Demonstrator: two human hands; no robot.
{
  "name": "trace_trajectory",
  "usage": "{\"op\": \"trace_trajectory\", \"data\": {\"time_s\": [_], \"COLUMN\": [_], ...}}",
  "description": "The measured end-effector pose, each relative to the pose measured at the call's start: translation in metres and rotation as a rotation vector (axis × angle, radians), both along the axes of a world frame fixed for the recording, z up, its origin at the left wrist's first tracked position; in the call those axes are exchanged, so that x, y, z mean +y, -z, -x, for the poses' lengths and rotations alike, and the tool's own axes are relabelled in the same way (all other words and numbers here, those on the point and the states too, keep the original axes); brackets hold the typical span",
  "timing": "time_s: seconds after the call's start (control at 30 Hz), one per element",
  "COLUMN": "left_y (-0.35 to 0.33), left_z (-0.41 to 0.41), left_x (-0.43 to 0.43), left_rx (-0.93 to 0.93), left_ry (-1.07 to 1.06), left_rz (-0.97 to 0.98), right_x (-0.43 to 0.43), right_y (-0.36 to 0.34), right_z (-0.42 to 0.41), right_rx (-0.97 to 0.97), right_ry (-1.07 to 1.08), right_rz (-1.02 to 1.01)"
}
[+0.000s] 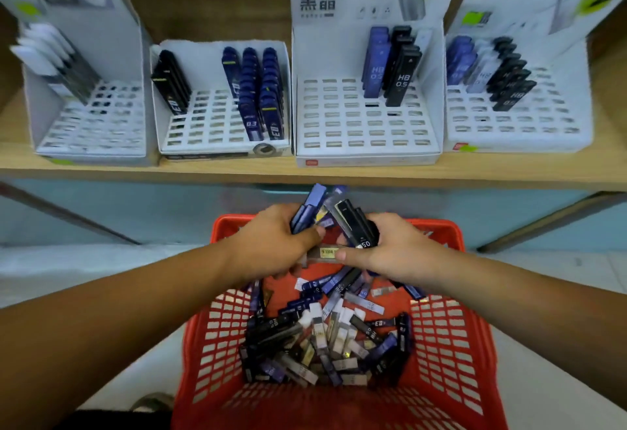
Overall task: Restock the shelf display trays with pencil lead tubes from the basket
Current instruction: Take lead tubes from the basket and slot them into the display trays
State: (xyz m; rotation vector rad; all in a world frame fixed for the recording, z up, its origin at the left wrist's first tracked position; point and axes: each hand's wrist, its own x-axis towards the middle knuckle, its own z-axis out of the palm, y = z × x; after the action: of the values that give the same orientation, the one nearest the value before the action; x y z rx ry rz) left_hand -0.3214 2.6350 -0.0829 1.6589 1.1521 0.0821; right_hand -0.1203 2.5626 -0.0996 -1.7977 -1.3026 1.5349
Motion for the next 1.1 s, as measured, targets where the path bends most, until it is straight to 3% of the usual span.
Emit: {"op": "trace_trajectory", "data": {"time_s": [0.23,0.37,0.53,0.73,0.87,1.0,1.1], "left_y": [-0.050,-0.069,-0.087,-0.092,-0.098,-0.098,-0.099], "left_z": [0.036,0.063,0.089,0.104,0.106,0.107,0.108], "left_x": [-0.003,-0.009,-0.004,0.011,0.021,0.014,0.005], "left_rx": [-0.069,-0.106,-0.215,-0.420,-0.523,-0.507,-0.605], "left_ry": [-0.002,-0.031,-0.290,-0.517,-0.688,-0.631,-0.565], "left_rz": [0.042,-0.050,-0.163,-0.116,-0.132,-0.064,0.064], "right_x": [-0.002,-0.006,0.000,0.021,0.038,0.051,0.060], "right_y": [-0.060,-0.083,-0.093,-0.096,-0.106,-0.119,-0.120], "right_z": [0.034,0.059,0.083,0.116,0.130,0.138,0.148], "right_rx": [-0.149,-0.157,-0.092,-0.025,0.148,0.303,0.329], "right_ry": [-0.194,-0.234,0.031,0.095,0.282,0.485,0.528], "right_rz": [-0.031,-0.022,-0.041,-0.202,-0.228,-0.222,-0.236]}}
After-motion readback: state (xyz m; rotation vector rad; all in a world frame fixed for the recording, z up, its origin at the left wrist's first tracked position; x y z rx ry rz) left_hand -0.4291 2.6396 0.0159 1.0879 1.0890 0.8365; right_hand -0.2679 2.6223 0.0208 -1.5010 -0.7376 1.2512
